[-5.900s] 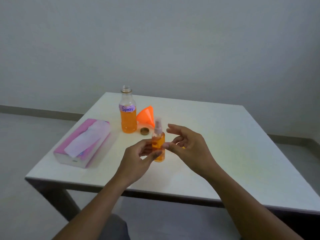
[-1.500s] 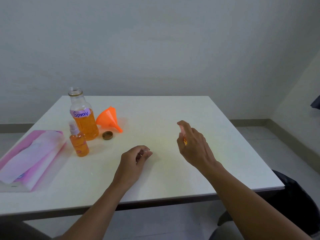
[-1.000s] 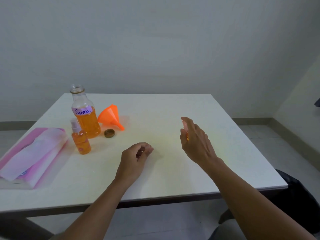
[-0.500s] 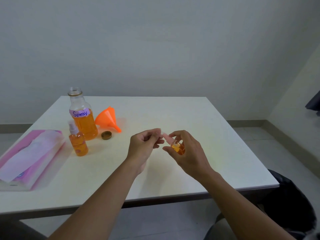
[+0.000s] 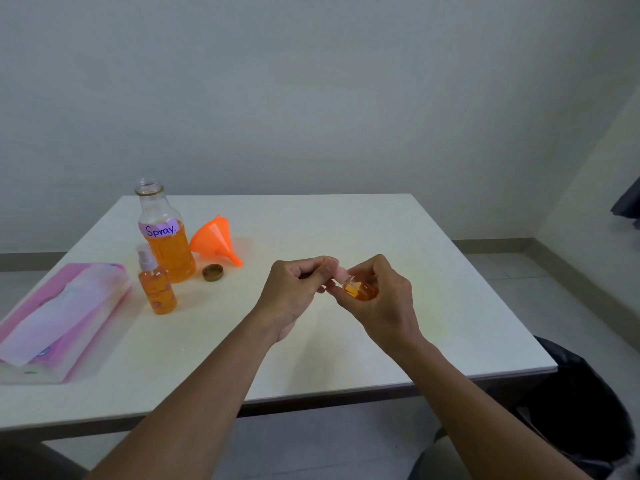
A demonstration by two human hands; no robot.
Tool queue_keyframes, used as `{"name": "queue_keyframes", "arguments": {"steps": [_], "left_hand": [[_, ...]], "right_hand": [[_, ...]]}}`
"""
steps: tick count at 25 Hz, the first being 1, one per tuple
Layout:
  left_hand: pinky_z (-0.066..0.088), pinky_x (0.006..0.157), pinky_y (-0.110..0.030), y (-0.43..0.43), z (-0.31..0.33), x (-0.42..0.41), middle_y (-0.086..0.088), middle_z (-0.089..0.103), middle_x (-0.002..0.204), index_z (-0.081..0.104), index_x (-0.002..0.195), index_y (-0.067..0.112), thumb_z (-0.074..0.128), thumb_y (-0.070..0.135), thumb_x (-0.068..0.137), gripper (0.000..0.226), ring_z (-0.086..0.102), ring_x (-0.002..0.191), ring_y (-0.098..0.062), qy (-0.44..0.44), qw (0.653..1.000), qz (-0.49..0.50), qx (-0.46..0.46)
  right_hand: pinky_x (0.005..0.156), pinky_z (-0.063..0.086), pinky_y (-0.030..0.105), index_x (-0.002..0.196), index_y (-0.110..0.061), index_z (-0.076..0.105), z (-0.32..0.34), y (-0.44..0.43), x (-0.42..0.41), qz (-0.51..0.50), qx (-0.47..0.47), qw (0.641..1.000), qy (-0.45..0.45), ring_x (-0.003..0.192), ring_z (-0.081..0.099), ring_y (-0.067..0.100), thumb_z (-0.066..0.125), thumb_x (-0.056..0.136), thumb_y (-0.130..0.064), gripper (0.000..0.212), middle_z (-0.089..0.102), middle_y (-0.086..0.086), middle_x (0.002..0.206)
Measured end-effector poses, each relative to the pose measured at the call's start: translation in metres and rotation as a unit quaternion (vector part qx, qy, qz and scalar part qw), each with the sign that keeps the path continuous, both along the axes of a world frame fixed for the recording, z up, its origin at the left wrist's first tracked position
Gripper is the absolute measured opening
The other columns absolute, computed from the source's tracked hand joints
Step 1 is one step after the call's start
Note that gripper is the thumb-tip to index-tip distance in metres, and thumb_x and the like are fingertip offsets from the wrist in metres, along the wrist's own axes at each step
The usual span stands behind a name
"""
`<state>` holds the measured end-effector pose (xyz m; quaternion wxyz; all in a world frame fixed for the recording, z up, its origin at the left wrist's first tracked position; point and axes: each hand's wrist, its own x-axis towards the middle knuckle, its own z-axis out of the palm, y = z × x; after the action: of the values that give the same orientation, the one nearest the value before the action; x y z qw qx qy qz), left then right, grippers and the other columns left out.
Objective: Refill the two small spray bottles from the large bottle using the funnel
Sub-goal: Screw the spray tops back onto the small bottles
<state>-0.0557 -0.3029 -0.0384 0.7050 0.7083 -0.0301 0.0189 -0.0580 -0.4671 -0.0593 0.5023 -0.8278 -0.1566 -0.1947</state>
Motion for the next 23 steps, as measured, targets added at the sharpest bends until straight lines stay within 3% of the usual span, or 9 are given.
{"name": "queue_keyframes", "arguments": {"steps": [3, 6, 9, 12, 16, 18, 23], "left_hand": [[0.051, 0.084, -0.022, 0.005, 0.002, -0.002, 0.008, 0.079, 0.093, 0.081, 0.091, 0.01, 0.066, 0.026, 0.094, 0.022, 0.071, 0.087, -0.014, 0.006, 1.0, -0.004, 0.005], [0.057, 0.087, -0.022, 0.017, 0.005, -0.006, 0.006, 0.079, 0.096, 0.079, 0.097, 0.01, 0.066, 0.026, 0.094, 0.021, 0.072, 0.097, -0.018, 0.015, 1.0, 0.014, -0.006], [0.057, 0.093, -0.037, 0.049, 0.005, -0.012, -0.004, 0.078, 0.099, 0.075, 0.102, 0.015, 0.063, 0.024, 0.096, 0.016, 0.073, 0.101, -0.021, -0.008, 0.997, 0.07, -0.017], [0.059, 0.09, -0.046, 0.097, 0.001, -0.025, -0.008, 0.077, 0.092, 0.072, 0.101, 0.013, 0.058, 0.02, 0.1, 0.016, 0.074, 0.096, -0.022, -0.05, 0.988, 0.139, 0.034], [0.062, 0.082, -0.041, 0.148, -0.005, -0.05, 0.001, 0.075, 0.08, 0.072, 0.093, 0.028, 0.059, 0.024, 0.099, 0.015, 0.073, 0.088, -0.016, -0.084, 0.962, 0.199, 0.169], [0.062, 0.08, -0.041, 0.166, -0.008, -0.061, 0.006, 0.075, 0.079, 0.072, 0.099, 0.028, 0.062, 0.027, 0.096, 0.01, 0.072, 0.083, -0.011, -0.092, 0.94, 0.245, 0.218], [0.062, 0.079, -0.042, 0.194, -0.009, -0.076, 0.005, 0.074, 0.084, 0.073, 0.111, 0.016, 0.063, 0.031, 0.095, 0.024, 0.07, 0.083, -0.007, -0.103, 0.906, 0.296, 0.286]], "right_hand": [[0.067, 0.056, 0.018, 0.101, -0.033, 0.052, 0.002, 0.004, 0.0, 0.016, -0.02, 1.0, 0.0, 0.087, 0.062, 0.004, 0.086, 0.077, -0.037, 0.041, 0.062, -0.018, 0.087], [0.072, 0.055, 0.015, 0.125, -0.04, 0.042, 0.003, 0.008, 0.004, 0.055, -0.053, 0.996, 0.034, 0.089, 0.063, 0.004, 0.089, 0.072, -0.042, 0.071, 0.058, -0.019, 0.101], [0.08, 0.055, 0.015, 0.141, -0.04, 0.034, -0.01, 0.001, 0.008, 0.075, -0.105, 0.99, 0.063, 0.097, 0.062, 0.003, 0.087, 0.066, -0.055, 0.093, 0.054, -0.018, 0.117], [0.089, 0.055, 0.021, 0.136, -0.043, 0.041, -0.036, -0.007, 0.001, 0.079, -0.155, 0.981, 0.091, 0.1, 0.061, 0.002, 0.08, 0.075, -0.057, 0.073, 0.06, -0.019, 0.108], [0.094, 0.055, 0.028, 0.123, -0.041, 0.056, -0.049, 0.003, -0.008, 0.079, -0.195, 0.972, 0.103, 0.099, 0.062, 0.0, 0.072, 0.089, -0.041, 0.037, 0.065, -0.019, 0.102], [0.093, 0.052, 0.024, 0.12, -0.04, 0.058, -0.049, 0.012, -0.011, 0.084, -0.203, 0.97, 0.099, 0.1, 0.06, 0.0, 0.069, 0.093, -0.035, 0.03, 0.064, -0.02, 0.102], [0.083, 0.036, 0.004, 0.118, -0.037, 0.06, -0.059, 0.038, -0.024, 0.082, -0.214, 0.97, 0.084, 0.102, 0.054, -0.005, 0.067, 0.095, -0.028, 0.026, 0.062, -0.016, 0.105]]}}
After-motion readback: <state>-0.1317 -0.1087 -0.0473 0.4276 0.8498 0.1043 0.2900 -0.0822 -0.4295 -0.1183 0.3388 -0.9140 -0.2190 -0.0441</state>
